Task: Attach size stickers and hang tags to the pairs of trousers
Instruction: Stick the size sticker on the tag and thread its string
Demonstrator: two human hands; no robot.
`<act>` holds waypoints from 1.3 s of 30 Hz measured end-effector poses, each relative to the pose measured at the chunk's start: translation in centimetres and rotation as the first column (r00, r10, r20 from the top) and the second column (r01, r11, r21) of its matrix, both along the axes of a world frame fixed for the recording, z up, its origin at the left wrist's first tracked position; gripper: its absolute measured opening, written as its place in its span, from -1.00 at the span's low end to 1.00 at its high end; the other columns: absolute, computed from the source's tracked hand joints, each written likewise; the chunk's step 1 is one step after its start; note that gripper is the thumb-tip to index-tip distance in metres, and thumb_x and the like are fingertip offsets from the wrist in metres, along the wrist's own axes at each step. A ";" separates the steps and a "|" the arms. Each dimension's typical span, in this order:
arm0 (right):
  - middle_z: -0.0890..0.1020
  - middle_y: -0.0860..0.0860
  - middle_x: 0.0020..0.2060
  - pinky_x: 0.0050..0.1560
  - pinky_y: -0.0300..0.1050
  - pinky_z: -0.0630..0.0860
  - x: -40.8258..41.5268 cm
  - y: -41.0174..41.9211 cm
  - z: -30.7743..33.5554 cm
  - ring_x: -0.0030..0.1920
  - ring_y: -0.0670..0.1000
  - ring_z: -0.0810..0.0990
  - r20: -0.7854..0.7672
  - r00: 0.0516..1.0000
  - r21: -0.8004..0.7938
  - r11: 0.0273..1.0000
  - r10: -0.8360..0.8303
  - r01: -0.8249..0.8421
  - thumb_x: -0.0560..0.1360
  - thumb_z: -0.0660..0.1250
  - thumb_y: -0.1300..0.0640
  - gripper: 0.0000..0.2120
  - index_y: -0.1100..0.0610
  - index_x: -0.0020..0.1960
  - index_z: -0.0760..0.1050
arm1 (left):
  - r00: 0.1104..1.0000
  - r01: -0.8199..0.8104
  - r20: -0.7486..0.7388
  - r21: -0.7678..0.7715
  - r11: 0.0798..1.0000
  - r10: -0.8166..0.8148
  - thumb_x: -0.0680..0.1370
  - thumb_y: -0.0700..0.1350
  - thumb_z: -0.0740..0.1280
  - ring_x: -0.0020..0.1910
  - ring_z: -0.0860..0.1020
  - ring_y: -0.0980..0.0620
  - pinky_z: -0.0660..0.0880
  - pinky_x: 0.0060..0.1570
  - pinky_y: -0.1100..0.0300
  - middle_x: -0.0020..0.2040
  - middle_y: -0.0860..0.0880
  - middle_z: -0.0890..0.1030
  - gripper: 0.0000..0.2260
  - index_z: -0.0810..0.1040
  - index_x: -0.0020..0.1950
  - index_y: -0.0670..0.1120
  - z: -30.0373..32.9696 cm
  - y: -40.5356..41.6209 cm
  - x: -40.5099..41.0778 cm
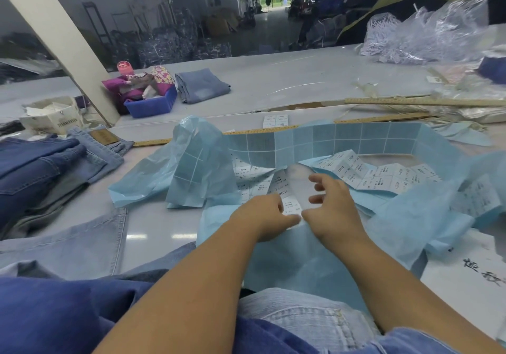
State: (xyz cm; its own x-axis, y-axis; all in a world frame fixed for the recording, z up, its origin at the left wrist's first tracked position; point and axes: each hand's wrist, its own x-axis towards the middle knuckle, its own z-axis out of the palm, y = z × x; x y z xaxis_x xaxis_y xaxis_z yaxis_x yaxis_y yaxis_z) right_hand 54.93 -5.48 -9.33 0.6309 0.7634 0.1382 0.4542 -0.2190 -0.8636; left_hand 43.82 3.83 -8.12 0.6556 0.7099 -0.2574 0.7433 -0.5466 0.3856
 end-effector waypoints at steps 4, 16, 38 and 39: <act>0.39 -0.04 0.12 -0.17 -0.46 0.48 -0.2 -0.3 0.6 -0.01 -0.19 0.53 -0.091 0.996 0.261 0.965 -0.010 0.033 0.39 0.36 0.45 -0.48 -0.05 0.17 0.40 | 0.990 -0.134 0.031 -0.113 0.985 0.139 0.54 0.31 0.19 -0.07 0.57 -0.03 0.44 -0.19 0.14 0.08 -0.07 0.61 -0.57 0.47 0.10 -0.04 0.1 0.4 -0.1; 0.47 -0.05 0.03 -0.28 -0.41 0.35 0.4 -0.8 1.1 -0.09 -0.09 0.52 -0.102 0.976 0.126 0.971 -0.193 0.205 0.45 0.37 0.23 -0.75 0.01 0.07 0.43 | 0.537 -0.131 0.397 -0.833 0.538 0.744 0.52 -0.47 0.26 -0.12 0.65 -0.08 0.61 -0.39 0.11 0.10 -0.20 0.59 -0.65 0.43 0.15 -0.07 2.7 0.6 0.4; 0.71 0.02 -0.23 -0.30 -0.17 0.48 -0.3 -1.3 0.9 -0.31 -0.04 0.54 -0.386 0.920 0.024 0.997 0.071 -0.066 0.44 0.22 0.41 -0.65 0.02 -0.15 0.65 | 0.944 -0.028 0.317 0.338 0.941 -0.086 0.58 0.08 0.30 0.16 0.44 -0.01 0.37 0.20 0.00 0.07 0.03 0.54 -0.80 0.67 0.11 0.10 1.6 -0.2 1.2; 0.71 0.00 -0.23 -0.30 -0.17 0.48 -0.3 -1.3 0.8 -0.30 -0.04 0.55 -0.384 0.920 0.027 0.997 0.074 -0.069 0.44 0.21 0.41 -0.64 0.02 -0.14 0.65 | 0.944 -0.018 0.318 0.326 0.945 -0.092 0.58 0.07 0.31 0.16 0.45 -0.01 0.38 0.20 -0.01 0.07 0.03 0.55 -0.80 0.67 0.10 0.08 1.7 -0.1 1.2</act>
State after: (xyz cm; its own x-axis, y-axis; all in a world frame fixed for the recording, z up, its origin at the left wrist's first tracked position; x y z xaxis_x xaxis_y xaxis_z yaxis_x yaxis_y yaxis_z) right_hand 54.67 -6.77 -8.48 0.5811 0.8083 -0.0943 0.1008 -0.1864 -0.9773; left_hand 45.01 3.68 -6.43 0.6910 0.6914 0.2110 0.5837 -0.7058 0.4014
